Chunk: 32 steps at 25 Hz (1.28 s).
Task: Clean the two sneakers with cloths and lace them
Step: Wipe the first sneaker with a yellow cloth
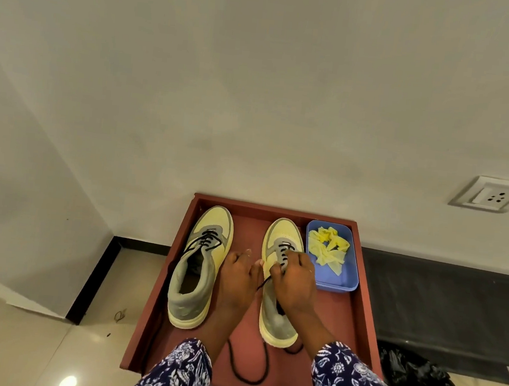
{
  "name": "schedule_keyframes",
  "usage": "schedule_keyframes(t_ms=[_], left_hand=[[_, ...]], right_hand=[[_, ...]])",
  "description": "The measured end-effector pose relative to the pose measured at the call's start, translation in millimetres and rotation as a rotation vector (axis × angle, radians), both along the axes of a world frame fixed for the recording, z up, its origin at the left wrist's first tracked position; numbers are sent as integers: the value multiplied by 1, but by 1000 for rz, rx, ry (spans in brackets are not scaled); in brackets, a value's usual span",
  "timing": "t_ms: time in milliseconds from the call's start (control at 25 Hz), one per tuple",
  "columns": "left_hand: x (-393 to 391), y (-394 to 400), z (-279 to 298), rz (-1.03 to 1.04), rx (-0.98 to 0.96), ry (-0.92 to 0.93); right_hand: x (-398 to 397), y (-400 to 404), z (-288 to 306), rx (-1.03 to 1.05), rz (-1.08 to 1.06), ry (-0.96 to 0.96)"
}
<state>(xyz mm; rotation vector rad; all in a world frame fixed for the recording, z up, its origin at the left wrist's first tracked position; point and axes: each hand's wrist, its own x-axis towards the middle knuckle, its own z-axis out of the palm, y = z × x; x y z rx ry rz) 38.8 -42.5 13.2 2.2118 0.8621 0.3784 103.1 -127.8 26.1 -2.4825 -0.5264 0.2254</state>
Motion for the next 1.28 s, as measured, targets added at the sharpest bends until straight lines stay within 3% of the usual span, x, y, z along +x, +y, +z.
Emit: schedule_keyframes(t_ms=[320, 680, 1280], left_hand=[[-39, 66, 5, 172, -24, -82], [-71, 108, -21, 213, -75, 49], [-73, 97, -33, 227, -114, 40]], right_hand=[[-32, 54, -2, -36, 169, -30], [-59, 97, -21, 21, 317, 251], [-52, 105, -26, 16, 264, 233]])
